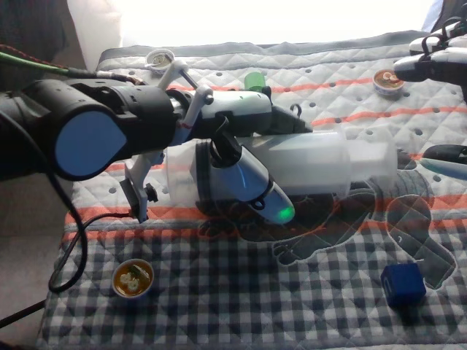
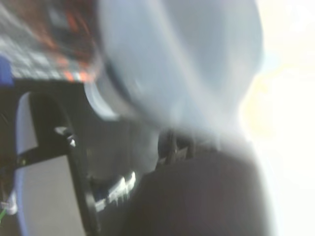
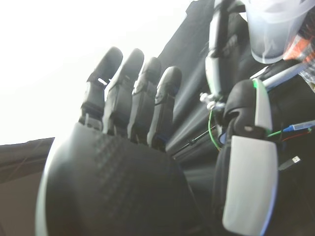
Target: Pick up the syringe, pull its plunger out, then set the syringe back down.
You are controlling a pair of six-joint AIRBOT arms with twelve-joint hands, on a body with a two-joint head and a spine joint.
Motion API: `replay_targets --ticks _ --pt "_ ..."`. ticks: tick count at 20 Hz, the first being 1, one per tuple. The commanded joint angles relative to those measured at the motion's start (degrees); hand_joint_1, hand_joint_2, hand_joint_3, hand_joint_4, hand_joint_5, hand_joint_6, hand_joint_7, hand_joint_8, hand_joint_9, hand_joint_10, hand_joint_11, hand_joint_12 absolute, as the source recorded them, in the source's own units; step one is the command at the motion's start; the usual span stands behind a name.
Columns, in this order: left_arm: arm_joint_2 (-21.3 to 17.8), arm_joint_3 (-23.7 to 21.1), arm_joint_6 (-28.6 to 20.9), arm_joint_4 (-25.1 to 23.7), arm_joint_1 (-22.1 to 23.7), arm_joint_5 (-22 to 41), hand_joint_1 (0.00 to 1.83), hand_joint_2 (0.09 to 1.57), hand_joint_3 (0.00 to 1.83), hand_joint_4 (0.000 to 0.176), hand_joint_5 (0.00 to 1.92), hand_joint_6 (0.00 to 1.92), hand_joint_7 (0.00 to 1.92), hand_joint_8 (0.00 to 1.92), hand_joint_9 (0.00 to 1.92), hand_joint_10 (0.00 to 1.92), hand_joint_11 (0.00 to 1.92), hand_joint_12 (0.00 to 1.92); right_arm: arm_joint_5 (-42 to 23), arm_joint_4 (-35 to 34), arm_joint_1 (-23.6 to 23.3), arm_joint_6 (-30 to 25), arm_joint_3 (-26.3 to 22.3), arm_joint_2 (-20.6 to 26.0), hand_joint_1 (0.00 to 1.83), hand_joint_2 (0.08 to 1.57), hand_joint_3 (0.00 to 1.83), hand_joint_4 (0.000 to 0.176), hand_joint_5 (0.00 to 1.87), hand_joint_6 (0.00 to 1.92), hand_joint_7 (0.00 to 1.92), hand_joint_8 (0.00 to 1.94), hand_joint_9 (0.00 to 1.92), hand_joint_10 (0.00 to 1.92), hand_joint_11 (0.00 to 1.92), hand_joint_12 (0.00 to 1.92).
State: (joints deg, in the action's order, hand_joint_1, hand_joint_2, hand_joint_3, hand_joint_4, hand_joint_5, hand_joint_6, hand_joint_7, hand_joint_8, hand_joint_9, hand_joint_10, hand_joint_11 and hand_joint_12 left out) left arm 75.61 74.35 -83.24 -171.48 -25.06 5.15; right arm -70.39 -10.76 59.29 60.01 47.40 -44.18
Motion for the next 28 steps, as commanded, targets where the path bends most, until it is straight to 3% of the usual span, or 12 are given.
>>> replay_targets --ticks 1,3,4,6,7,10,15,17,21,23,25,28 --pt "0.5 0.3 -0.2 -1.1 0.1 -3.6 0.92 0.81 0.0 0.0 0.22 0.0 0.32 0.04 0.05 0.64 0.0 1.51 -7.2 0.3 -0.9 -0.2 0.2 -0.1 1.0 0.98 0.0 0.0 0.69 0.11 0.63 0.01 0.43 0.46 0.06 1.32" --pt "0.8 0.7 -0.2 -1.1 -0.4 -3.2 0.93 0.83 0.0 0.0 0.23 0.0 0.36 0.04 0.06 0.72 0.0 1.77 -7.2 0.3 -0.9 -0.3 0.3 -0.1 0.99 0.99 0.0 0.0 0.7 0.11 0.64 0.01 0.42 0.45 0.04 1.36" --pt "0.9 0.9 -0.2 -1.1 -0.6 -3.1 0.99 0.89 0.01 0.0 0.41 0.02 0.53 0.11 0.21 1.13 0.23 1.89 -7.2 0.3 -0.9 -0.3 0.3 -0.1 0.98 1.0 0.0 0.0 0.71 0.11 0.64 0.01 0.43 0.46 0.04 1.37" --pt "1.1 1.6 -0.6 -1.1 -1.1 -4.1 1.12 1.05 0.01 0.0 0.84 0.06 0.85 0.16 0.45 1.0 0.2 1.83 -7.2 0.3 -0.8 -0.4 0.2 -0.1 0.97 1.0 0.01 0.0 0.71 0.11 0.64 0.01 0.42 0.46 0.03 1.37" --pt "1.2 2.0 -1.3 -1.1 -1.2 -4.8 1.17 1.18 0.0 0.0 0.81 0.92 0.84 1.11 0.47 1.26 0.22 1.87 -7.2 0.3 -0.8 -0.4 0.2 -0.2 0.98 1.01 0.01 0.0 0.72 0.11 0.65 0.02 0.44 0.47 0.05 1.38" --pt "0.6 2.8 -2.9 1.4 -1.2 -8.3 1.18 1.27 0.0 0.0 0.83 1.08 0.57 1.73 0.4 1.7 0.42 1.92 -7.2 0.3 -0.6 -0.6 0.3 -0.2 0.98 1.03 0.01 0.0 0.71 0.09 0.66 0.01 0.43 0.53 0.06 1.39" --pt "-4.3 -0.3 -2.8 7.7 -0.5 -17.7 1.19 1.26 0.0 0.0 0.83 1.02 0.6 1.75 0.43 1.76 0.39 1.92 -7.2 0.2 -0.5 -0.6 0.3 -0.3 0.99 1.04 0.0 0.0 0.68 0.07 0.62 0.0 0.38 0.52 0.03 1.37" --pt "-6.2 -2.2 -2.7 8.1 -0.3 -20.6 1.18 1.27 0.0 0.0 0.86 1.17 0.54 1.62 0.45 1.42 0.35 1.83 -7.2 0.1 -0.5 -0.6 0.3 -0.4 0.96 1.02 0.0 0.0 0.6 0.04 0.53 0.0 0.3 0.46 0.0 1.29" --pt "-10.4 -6.7 -2.7 6.4 0.4 -24.6 1.18 1.25 0.0 0.0 0.86 1.29 0.59 1.45 0.5 1.15 0.3 1.76 -7.4 -0.1 -1.3 -1.6 0.7 -0.8 0.95 0.91 0.0 0.02 0.26 0.01 0.18 0.01 0.08 0.11 0.0 0.46" --pt "-12.7 -9.3 -2.7 5.1 0.4 -26.2 1.12 1.22 0.0 0.0 0.79 1.27 0.66 0.64 0.51 0.99 0.26 1.74 -7.5 0.2 -2.1 -4.3 1.9 -2.2 0.85 0.83 0.0 0.062 0.1 0.0 0.03 0.0 0.03 0.03 0.0 0.38" --pt "-14.1 -11.2 -2.6 4.2 0.2 -27.6 1.18 1.24 0.0 0.0 0.87 1.25 0.6 1.44 0.41 1.17 0.1 1.9 -7.5 0.4 -2.5 -6.7 3.0 -3.2 0.79 0.78 0.0 0.066 0.05 0.0 0.0 0.0 0.04 0.01 0.0 0.5" --pt "-15.4 -13.1 -2.6 2.9 0.0 -29.2 1.19 1.24 0.0 0.0 0.87 1.24 0.6 1.47 0.39 1.32 0.09 1.92 -7.6 0.6 -3.7 -7.9 3.5 -4.6 0.74 0.71 0.0 0.043 0.0 0.0 0.0 0.0 0.0 0.0 0.0 0.45"
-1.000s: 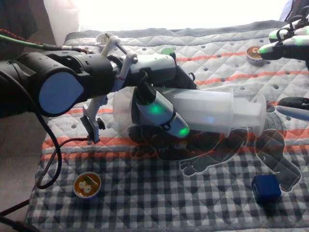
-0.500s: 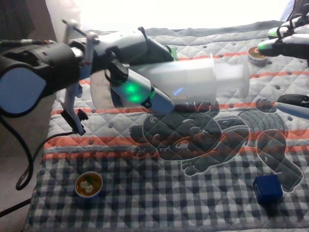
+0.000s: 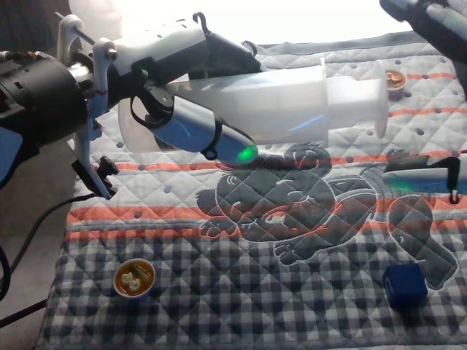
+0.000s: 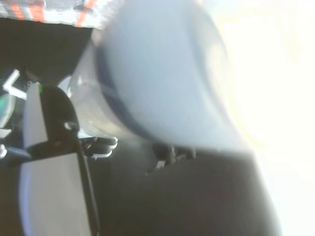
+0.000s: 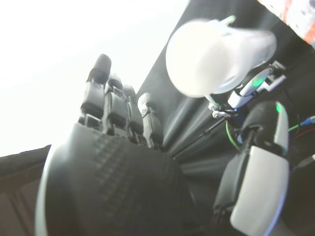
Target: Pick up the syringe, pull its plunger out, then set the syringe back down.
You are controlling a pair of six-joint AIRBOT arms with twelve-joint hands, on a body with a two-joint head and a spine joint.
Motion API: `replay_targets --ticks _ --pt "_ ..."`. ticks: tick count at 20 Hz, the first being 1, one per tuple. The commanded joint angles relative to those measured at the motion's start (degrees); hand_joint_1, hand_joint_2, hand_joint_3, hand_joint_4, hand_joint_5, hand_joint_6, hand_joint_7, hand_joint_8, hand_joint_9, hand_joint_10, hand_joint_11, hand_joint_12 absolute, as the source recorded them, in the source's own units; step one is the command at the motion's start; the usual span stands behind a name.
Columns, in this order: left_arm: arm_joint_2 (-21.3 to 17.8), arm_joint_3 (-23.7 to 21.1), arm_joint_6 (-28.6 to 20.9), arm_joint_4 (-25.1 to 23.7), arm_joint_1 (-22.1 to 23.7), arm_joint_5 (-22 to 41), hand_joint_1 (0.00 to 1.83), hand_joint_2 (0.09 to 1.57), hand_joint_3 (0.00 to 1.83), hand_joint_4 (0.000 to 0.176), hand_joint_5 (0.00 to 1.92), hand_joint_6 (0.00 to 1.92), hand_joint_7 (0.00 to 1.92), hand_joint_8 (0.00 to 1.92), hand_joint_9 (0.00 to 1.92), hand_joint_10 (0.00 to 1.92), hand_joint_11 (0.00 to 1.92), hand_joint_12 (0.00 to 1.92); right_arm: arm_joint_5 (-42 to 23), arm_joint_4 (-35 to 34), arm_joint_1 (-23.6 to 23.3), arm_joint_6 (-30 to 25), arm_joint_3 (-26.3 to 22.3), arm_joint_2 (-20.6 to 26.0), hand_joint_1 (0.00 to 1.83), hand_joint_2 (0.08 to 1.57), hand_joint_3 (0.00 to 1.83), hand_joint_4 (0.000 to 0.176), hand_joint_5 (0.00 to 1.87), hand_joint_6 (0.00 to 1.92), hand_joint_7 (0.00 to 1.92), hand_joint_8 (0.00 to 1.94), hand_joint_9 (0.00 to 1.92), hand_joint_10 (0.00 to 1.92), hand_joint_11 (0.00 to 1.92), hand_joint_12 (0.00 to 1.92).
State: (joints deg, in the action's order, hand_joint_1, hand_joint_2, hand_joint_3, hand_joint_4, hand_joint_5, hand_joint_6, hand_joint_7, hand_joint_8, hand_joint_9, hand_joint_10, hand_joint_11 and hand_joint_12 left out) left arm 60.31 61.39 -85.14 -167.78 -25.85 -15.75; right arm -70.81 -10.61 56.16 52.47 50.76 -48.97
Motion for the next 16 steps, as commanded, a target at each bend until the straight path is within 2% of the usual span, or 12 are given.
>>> replay_targets --ticks 1,2,3,5,6,7,9,12,13,14,15,16 --pt "-0.1 -0.1 -0.7 -0.9 0.7 -8.3 1.19 1.24 0.0 0.0 0.89 1.22 0.6 1.47 0.34 1.3 0.02 1.92 -7.2 0.6 -1.0 -0.3 0.3 -0.4 0.68 0.73 0.0 0.04 0.0 0.0 0.0 0.0 0.0 0.0 0.0 0.48" --pt "-0.1 -0.2 -0.7 -0.8 0.8 -8.4 1.19 1.23 0.0 0.0 0.91 1.18 0.6 1.45 0.34 1.27 0.0 1.92 -7.2 1.0 -1.6 -0.5 0.5 -1.4 0.65 0.73 0.0 0.03 0.06 0.02 0.05 0.01 0.05 0.02 0.0 0.69" --pt "-0.1 -0.2 -0.7 -0.8 0.8 -8.4 1.19 1.23 0.0 0.0 0.91 1.18 0.6 1.45 0.34 1.27 0.0 1.92 -7.2 1.1 -1.7 -0.5 0.6 -1.5 0.65 0.73 0.0 0.03 0.06 0.02 0.05 0.01 0.05 0.02 0.0 0.69" --pt "-0.1 -0.4 -0.7 -0.8 0.8 -8.8 1.2 1.22 0.0 0.0 0.92 1.13 0.62 1.46 0.35 1.38 0.0 1.92 -7.2 1.5 -1.8 -2.8 1.6 -2.7 0.77 0.77 0.01 0.028 0.16 0.03 0.14 0.01 0.12 0.03 0.0 0.83" --pt "-0.1 -0.4 -0.7 -0.8 0.8 -9.0 1.2 1.22 0.0 0.0 0.94 1.09 0.62 1.48 0.37 1.43 0.0 1.92 -7.2 2.0 -1.8 -4.9 2.4 -3.3 0.84 0.81 0.02 0.009 0.24 0.04 0.2 0.02 0.18 0.04 0.0 0.87" --pt "-0.1 -0.6 -0.7 -0.9 0.8 -9.1 1.2 1.22 0.0 0.0 0.93 1.08 0.61 1.53 0.4 1.49 0.2 1.92 -7.0 2.1 -1.7 -5.8 2.9 -3.8 0.92 0.83 0.02 0.0 0.3 0.05 0.27 0.03 0.25 0.06 0.0 0.93" --pt "-0.2 -0.8 -0.7 -1.1 0.8 -9.4 1.2 1.22 0.0 0.0 0.93 1.1 0.62 1.5 0.44 1.46 0.32 1.92 -6.9 2.1 -1.5 -5.8 3.0 -3.8 1.0 0.86 0.01 0.0 0.36 0.03 0.38 0.02 0.35 0.06 0.0 1.03" --pt "-0.2 -1.1 -0.7 -1.2 0.8 -9.9 1.21 1.21 0.0 0.0 0.95 1.06 0.64 1.49 0.47 1.43 0.3 1.92 -6.6 2.1 -1.5 -5.8 3.0 -3.8 1.11 0.96 0.01 0.0 0.51 0.04 0.54 0.03 0.5 0.08 0.01 1.22" --pt "-0.3 -1.2 -0.7 -1.2 0.8 -10.1 1.21 1.2 0.0 0.0 0.96 1.02 0.65 1.48 0.5 1.42 0.31 1.92 -6.6 2.1 -1.5 -5.8 3.1 -3.8 1.17 0.97 0.01 0.0 0.63 0.09 0.66 0.07 0.62 0.13 0.12 1.27" --pt "-0.4 -1.5 -0.7 -1.3 0.7 -10.6 1.21 1.21 0.0 0.0 0.96 1.02 0.64 1.5 0.5 1.44 0.3 1.92 -6.5 2.1 -1.5 -5.8 3.2 -3.9 1.2 1.0 0.0 0.0 0.69 0.08 0.72 0.08 0.66 0.19 0.16 1.31" --pt "-0.6 -1.7 -0.7 -1.3 0.7 -11.0 1.21 1.22 0.0 0.0 0.94 1.05 0.64 1.52 0.48 1.48 0.28 1.92 -6.4 2.0 -1.5 -5.8 3.3 -4.0 1.24 1.02 0.0 0.0 0.77 0.11 0.8 0.12 0.67 0.37 0.26 1.34" --pt "-0.8 -2.1 -0.7 -1.3 0.6 -11.6 1.2 1.22 0.0 0.0 0.93 1.08 0.65 1.5 0.47 1.48 0.22 1.92 -6.4 2.0 -1.5 -5.8 3.4 -4.1 1.17 1.14 0.0 0.0 0.86 0.9 0.87 0.21 0.7 0.56 0.43 1.3"
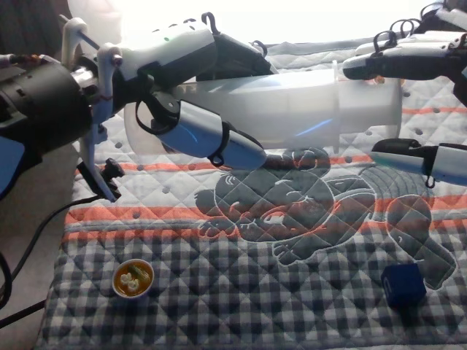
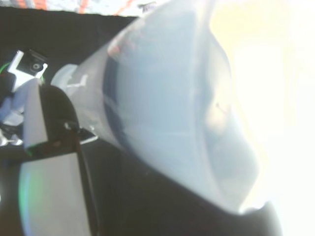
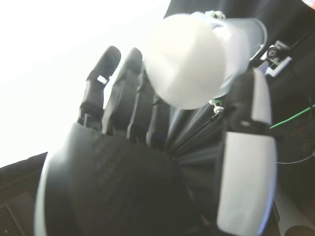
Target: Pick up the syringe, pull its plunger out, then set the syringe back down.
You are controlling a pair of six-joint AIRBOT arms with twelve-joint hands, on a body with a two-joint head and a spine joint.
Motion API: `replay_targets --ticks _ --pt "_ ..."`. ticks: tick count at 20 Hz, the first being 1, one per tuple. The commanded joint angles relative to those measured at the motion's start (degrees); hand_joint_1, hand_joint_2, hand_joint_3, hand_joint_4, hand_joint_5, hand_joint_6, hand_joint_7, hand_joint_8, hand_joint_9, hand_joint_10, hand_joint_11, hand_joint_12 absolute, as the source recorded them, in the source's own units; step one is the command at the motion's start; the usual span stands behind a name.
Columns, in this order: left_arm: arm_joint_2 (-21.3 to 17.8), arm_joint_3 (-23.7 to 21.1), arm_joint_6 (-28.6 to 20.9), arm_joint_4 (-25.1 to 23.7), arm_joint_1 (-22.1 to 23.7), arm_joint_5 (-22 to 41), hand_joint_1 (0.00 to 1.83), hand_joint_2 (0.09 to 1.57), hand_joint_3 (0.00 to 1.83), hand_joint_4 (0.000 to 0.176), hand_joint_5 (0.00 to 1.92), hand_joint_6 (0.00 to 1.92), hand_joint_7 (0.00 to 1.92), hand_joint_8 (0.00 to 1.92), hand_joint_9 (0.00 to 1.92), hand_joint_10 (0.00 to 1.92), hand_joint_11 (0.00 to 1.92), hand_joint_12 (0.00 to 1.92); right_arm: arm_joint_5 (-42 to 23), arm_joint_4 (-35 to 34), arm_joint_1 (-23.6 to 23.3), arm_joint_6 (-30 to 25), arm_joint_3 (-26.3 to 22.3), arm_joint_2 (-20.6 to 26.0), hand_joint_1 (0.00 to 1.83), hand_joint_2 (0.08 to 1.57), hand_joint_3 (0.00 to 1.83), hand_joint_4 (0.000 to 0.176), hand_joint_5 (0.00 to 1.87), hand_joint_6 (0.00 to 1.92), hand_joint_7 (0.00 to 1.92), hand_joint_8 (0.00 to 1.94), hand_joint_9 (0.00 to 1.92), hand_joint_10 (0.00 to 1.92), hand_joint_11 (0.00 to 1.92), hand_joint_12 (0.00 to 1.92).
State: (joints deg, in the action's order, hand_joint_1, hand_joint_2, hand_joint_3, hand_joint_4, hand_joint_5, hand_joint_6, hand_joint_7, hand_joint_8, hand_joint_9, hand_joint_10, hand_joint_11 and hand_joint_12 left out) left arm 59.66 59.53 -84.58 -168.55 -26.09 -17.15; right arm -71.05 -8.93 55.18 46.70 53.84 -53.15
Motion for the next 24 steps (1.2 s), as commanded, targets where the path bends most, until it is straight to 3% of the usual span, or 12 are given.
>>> replay_targets --ticks 1,2,3,5,6,9,10,11,15,18,23,24 --pt "-0.3 -0.5 -1.3 -0.5 0.8 -10.7 1.2 1.22 0.0 0.0 0.92 1.12 0.65 1.47 0.48 1.45 0.18 1.92 -6.1 0.3 -0.6 0.0 0.4 -0.1 1.18 1.19 0.0 0.0 0.81 1.13 0.85 1.08 0.69 0.85 0.5 1.37" --pt "-0.4 -0.7 -1.2 -0.5 0.7 -11.0 1.2 1.21 0.0 0.0 0.94 1.08 0.67 1.46 0.49 1.43 0.22 1.92 -6.1 0.2 -0.6 0.0 0.4 -0.2 1.33 1.17 0.0 0.0 0.78 1.19 0.88 1.18 0.82 1.21 0.65 1.45" --pt "-0.4 -0.8 -1.2 -0.5 0.7 -11.2 1.2 1.21 0.0 0.0 0.94 1.07 0.67 1.46 0.49 1.43 0.2 1.92 -6.1 0.2 -0.6 0.0 0.5 -0.2 1.36 1.17 0.0 0.0 0.8 1.17 0.9 1.2 0.81 1.37 0.72 1.68" --pt "-0.5 -0.8 -1.3 -0.4 0.5 -11.5 1.21 1.2 0.0 0.0 0.95 1.03 0.67 1.47 0.5 1.42 0.14 1.92 -6.1 0.1 -0.6 0.0 0.5 -0.2 1.36 1.17 0.0 0.0 0.85 1.11 0.86 1.28 0.77 1.45 0.75 1.82" --pt "-0.6 -0.8 -1.3 -0.2 0.5 -11.6 1.21 1.21 0.0 0.0 0.95 1.03 0.66 1.48 0.49 1.41 0.06 1.92 -6.1 0.1 -0.6 0.0 0.6 -0.2 1.24 1.17 0.0 0.0 0.89 1.08 0.88 1.31 0.8 1.54 0.78 1.83" --pt "-1.2 -0.8 -1.3 0.4 0.3 -11.8 1.2 1.22 0.0 0.0 0.93 1.08 0.64 1.51 0.42 1.45 0.09 1.92 -6.1 0.1 -0.6 0.0 0.6 -0.2 1.35 1.17 0.01 0.0 0.79 1.13 0.87 1.22 0.86 1.46 0.85 1.78" --pt "-1.5 -0.8 -1.3 0.7 0.2 -11.9 1.2 1.23 0.0 0.0 0.91 1.09 0.61 1.56 0.4 1.53 0.17 1.92 -6.1 0.1 -0.6 0.0 0.6 -0.1 1.24 1.17 0.01 0.0 0.81 1.14 0.91 1.28 0.89 1.53 0.88 1.8" --pt "-1.7 -0.9 -1.3 0.8 0.1 -12.0 1.19 1.24 0.0 0.0 0.89 1.11 0.59 1.61 0.39 1.61 0.31 1.92 -6.1 0.1 -0.5 0.0 0.6 0.1 1.33 1.16 0.01 0.0 0.8 1.12 0.89 1.22 0.87 1.47 0.87 1.81" --pt "-2.8 -1.2 -1.3 1.7 -0.5 -12.3 1.19 1.25 0.0 0.0 0.88 1.15 0.57 1.6 0.35 1.58 0.31 1.92 -6.1 0.2 -0.2 0.0 0.1 1.3 1.36 1.16 0.01 0.0 0.8 1.11 0.88 1.18 0.86 1.5 0.93 1.86" --pt "-3.7 -1.6 -1.3 2.3 -1.1 -12.5 1.19 1.24 0.0 0.0 0.9 1.1 0.58 1.61 0.39 1.66 0.43 1.92 -6.2 0.2 -0.1 0.0 -0.2 2.0 1.36 1.16 0.01 0.0 0.8 1.16 0.87 1.17 0.87 1.43 0.91 1.73" --pt "-4.5 -1.8 -1.2 3.0 -1.9 -12.5 1.2 1.24 0.0 0.0 0.92 1.06 0.59 1.59 0.42 1.61 0.38 1.92 -6.6 -0.1 0.3 0.0 -0.3 2.6 1.37 1.15 0.0 0.0 0.83 1.06 0.92 1.14 0.92 1.35 0.9 1.65" --pt "-4.7 -1.9 -1.2 3.2 -2.0 -12.5 1.19 1.24 0.0 0.0 0.91 1.09 0.58 1.59 0.4 1.58 0.33 1.92 -6.8 -0.3 0.5 0.0 -0.3 2.8 1.37 1.16 0.0 0.0 0.8 1.19 0.87 1.17 0.88 1.35 0.85 1.61"
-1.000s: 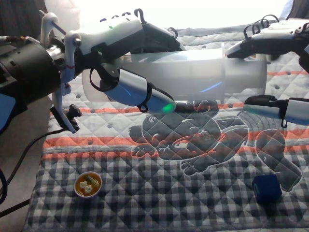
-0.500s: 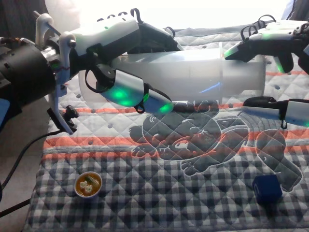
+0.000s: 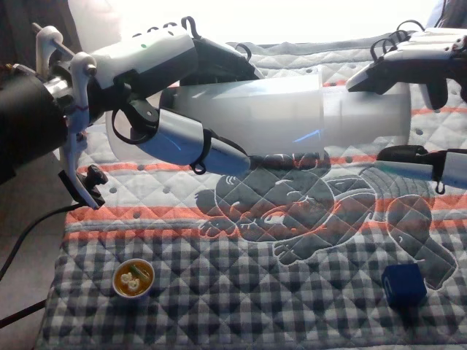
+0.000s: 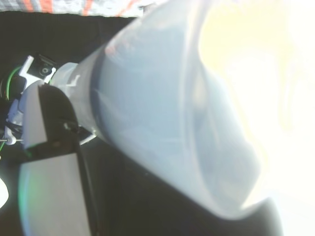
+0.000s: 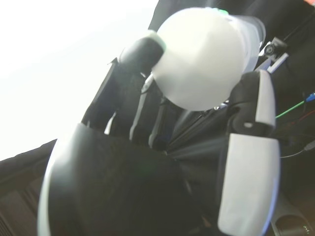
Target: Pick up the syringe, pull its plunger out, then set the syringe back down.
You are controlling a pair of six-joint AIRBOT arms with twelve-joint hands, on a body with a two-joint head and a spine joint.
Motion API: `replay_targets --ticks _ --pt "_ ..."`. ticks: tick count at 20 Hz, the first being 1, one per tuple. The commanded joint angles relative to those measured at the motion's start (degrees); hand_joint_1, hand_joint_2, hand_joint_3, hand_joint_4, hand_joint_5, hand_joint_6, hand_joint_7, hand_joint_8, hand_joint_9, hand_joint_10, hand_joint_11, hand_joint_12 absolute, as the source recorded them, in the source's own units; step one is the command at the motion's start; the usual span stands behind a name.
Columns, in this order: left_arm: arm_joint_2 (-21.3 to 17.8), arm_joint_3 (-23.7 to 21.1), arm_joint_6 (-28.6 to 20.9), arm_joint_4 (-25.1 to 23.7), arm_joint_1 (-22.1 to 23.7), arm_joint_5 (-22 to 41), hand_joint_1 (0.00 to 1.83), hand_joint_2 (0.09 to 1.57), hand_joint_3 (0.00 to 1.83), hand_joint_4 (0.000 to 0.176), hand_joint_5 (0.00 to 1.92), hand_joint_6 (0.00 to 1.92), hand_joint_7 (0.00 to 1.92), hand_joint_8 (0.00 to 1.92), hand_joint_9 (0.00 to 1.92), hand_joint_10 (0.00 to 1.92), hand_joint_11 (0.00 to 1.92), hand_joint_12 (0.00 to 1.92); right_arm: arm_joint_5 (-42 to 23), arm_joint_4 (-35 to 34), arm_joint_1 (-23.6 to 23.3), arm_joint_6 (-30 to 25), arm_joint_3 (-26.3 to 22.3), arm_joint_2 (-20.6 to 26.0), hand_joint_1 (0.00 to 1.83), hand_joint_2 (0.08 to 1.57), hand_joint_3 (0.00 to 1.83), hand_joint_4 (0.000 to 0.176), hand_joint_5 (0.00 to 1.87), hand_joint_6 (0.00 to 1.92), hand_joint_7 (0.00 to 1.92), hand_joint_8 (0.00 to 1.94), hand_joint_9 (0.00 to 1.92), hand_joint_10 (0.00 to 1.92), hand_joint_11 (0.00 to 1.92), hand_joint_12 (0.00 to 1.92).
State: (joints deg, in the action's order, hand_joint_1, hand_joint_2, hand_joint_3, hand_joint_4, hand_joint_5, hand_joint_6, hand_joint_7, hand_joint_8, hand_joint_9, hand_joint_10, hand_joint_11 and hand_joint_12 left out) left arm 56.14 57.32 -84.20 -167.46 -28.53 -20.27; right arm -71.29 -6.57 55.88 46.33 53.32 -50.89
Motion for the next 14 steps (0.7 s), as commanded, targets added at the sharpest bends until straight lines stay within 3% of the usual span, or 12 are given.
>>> replay_targets --ticks 1,3,4,6,9,12,14 --pt "-1.3 0.4 -1.6 2.2 0.3 -9.4 1.19 1.24 0.0 0.0 0.91 1.09 0.58 1.59 0.4 1.58 0.33 1.92 -6.8 -2.9 0.0 0.4 0.2 0.7 1.37 1.16 0.0 0.0 0.8 1.19 0.87 1.17 0.88 1.35 0.85 1.61" --pt "-1.6 0.4 -1.6 2.5 0.1 -9.4 1.19 1.25 0.0 0.0 0.9 1.12 0.57 1.59 0.41 1.58 0.37 1.92 -7.4 -3.3 0.4 0.4 0.2 0.9 1.36 1.16 0.0 0.0 0.8 1.17 0.88 1.18 0.86 1.39 0.82 1.66" --pt "-1.7 0.3 -1.6 2.6 0.0 -9.4 1.18 1.25 0.0 0.0 0.88 1.17 0.55 1.58 0.43 1.55 0.41 1.92 -7.4 -3.5 0.5 0.4 0.1 1.1 1.25 1.15 0.0 0.0 0.85 1.1 0.94 1.22 0.87 1.48 0.83 1.75" --pt "-2.1 0.2 -1.6 3.0 -0.3 -9.5 1.17 1.27 0.0 0.0 0.85 1.25 0.52 1.57 0.39 1.45 0.34 1.92 -7.5 -3.8 0.8 0.4 0.1 1.4 1.25 1.15 0.0 0.0 0.88 0.98 0.96 1.3 0.92 1.59 0.89 1.87" --pt "-2.8 0.0 -1.6 4.0 -1.0 -10.1 1.17 1.27 0.0 0.0 0.85 1.27 0.53 1.55 0.39 1.36 0.29 1.92 -7.9 -4.5 1.5 0.4 0.0 1.9 1.23 1.15 0.0 0.0 0.88 1.03 0.96 1.24 0.89 1.51 0.85 1.8" --pt "-3.2 0.0 -1.6 4.7 -1.6 -10.5 1.18 1.26 0.0 0.0 0.85 1.28 0.57 1.5 0.47 1.36 0.38 1.92 -8.1 -5.1 2.2 0.4 0.0 2.7 1.23 1.14 0.0 0.0 0.93 0.96 0.94 1.28 0.86 1.49 0.84 1.78" --pt "-3.3 0.0 -1.6 5.0 -1.9 -10.8 1.18 1.26 0.0 0.0 0.85 1.28 0.56 1.51 0.44 1.37 0.3 1.92 -8.5 -5.8 2.9 0.4 -0.2 5.2 1.23 1.15 0.0 0.0 0.9 0.99 0.93 1.31 0.86 1.57 0.84 1.81"
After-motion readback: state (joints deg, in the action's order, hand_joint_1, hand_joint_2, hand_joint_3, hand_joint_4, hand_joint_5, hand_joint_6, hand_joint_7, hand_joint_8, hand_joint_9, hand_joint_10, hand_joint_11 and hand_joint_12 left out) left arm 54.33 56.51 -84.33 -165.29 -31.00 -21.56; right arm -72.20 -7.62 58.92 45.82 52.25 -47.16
